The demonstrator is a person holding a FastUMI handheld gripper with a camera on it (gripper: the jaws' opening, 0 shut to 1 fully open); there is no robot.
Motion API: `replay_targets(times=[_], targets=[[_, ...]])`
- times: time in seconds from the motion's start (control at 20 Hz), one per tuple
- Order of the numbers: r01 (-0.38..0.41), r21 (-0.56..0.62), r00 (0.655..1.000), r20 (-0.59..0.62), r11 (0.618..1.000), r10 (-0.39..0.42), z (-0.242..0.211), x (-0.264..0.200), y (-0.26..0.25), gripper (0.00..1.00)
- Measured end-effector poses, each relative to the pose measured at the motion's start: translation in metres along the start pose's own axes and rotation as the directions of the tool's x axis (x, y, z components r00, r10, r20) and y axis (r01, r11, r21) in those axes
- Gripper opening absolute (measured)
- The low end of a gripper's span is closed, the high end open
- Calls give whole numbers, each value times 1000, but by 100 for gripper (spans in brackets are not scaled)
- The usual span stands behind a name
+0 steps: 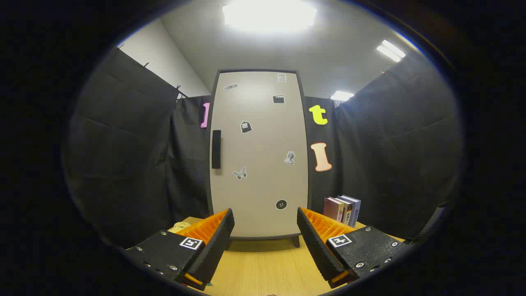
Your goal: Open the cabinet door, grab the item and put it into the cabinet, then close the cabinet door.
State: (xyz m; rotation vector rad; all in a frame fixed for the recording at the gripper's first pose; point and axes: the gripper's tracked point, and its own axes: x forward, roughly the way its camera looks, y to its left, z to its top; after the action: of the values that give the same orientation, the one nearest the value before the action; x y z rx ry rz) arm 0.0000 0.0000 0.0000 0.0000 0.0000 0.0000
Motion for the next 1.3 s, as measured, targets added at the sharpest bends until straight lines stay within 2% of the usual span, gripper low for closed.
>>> replay_targets(times=[0.8, 1.05, 1.3], targets=[[-18, 27, 999, -27, 999, 19, -9, -4, 18, 95], [-12, 38, 1000, -18, 999, 13, -1, 0, 20, 95], [-45, 72, 999, -8, 996, 45, 20, 23, 31, 95]])
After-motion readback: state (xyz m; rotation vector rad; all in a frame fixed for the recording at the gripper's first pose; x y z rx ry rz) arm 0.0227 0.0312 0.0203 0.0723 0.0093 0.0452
